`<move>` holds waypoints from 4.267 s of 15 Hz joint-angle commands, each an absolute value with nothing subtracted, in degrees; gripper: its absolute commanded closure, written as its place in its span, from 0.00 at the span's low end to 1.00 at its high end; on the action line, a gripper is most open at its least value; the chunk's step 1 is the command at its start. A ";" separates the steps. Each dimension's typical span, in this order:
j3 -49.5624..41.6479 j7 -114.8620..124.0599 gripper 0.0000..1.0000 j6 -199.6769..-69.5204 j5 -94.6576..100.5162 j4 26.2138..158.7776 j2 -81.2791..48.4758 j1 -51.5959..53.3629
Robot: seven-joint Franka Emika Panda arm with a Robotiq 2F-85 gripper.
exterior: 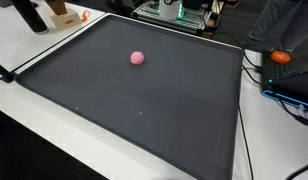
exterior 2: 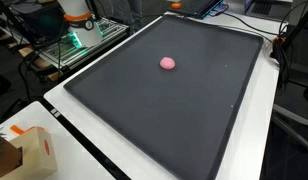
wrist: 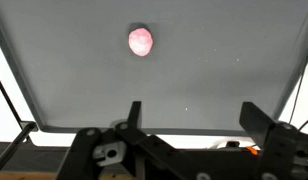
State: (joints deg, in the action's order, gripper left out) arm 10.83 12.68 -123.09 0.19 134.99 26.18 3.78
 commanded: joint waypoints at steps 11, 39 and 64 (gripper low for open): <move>5.93 8.19 0.00 -127.21 -2.23 128.01 8.98 3.57; -2.21 14.76 0.00 -125.49 -16.53 116.81 -18.58 -2.58; -2.02 11.72 0.00 -137.06 -17.92 123.50 -19.69 -2.78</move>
State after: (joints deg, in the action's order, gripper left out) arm -2.80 14.98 -138.52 -20.25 125.03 -18.83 -3.10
